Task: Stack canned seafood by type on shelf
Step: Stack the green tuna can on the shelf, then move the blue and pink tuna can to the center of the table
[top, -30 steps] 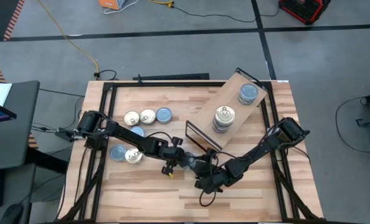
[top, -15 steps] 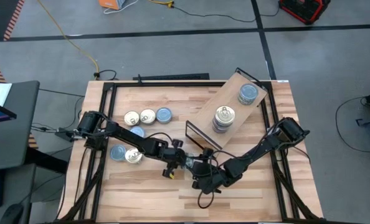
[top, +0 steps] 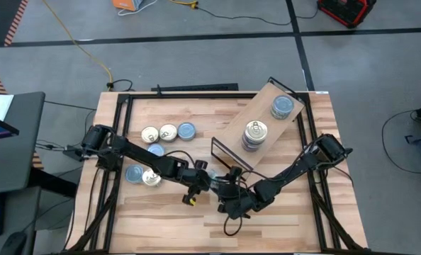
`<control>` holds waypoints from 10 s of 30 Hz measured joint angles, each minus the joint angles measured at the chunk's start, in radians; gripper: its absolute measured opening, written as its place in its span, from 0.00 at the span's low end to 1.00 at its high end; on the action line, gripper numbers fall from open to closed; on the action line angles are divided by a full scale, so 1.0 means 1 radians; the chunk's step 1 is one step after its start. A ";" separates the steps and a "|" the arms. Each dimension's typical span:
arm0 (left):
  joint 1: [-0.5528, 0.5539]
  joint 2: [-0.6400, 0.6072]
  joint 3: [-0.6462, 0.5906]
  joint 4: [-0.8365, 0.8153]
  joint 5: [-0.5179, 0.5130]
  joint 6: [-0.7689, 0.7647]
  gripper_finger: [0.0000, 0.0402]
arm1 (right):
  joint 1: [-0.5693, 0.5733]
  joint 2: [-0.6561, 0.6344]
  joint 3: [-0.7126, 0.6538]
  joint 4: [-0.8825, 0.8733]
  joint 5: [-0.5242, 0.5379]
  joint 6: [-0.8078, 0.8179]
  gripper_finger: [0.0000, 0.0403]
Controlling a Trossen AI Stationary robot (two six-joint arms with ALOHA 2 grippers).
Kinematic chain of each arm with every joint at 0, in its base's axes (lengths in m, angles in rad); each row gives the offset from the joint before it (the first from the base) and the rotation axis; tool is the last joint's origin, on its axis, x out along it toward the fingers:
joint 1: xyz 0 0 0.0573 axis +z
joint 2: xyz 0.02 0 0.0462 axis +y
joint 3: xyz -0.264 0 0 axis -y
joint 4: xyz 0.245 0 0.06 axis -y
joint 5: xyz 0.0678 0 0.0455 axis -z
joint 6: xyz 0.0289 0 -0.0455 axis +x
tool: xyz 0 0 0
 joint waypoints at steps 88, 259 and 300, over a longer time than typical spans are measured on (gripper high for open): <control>0.147 -0.183 -0.141 0.148 0.228 0.333 0.59 | 0.057 0.170 0.172 -0.416 0.144 0.580 0.73; 0.184 -0.592 -0.383 0.396 -0.138 0.128 0.59 | -0.459 -1.020 0.045 -1.063 -0.199 -0.258 0.68; 0.574 -0.484 -0.387 -0.230 -0.125 0.110 0.59 | 0.159 -0.433 0.028 -0.047 -0.021 -0.493 0.68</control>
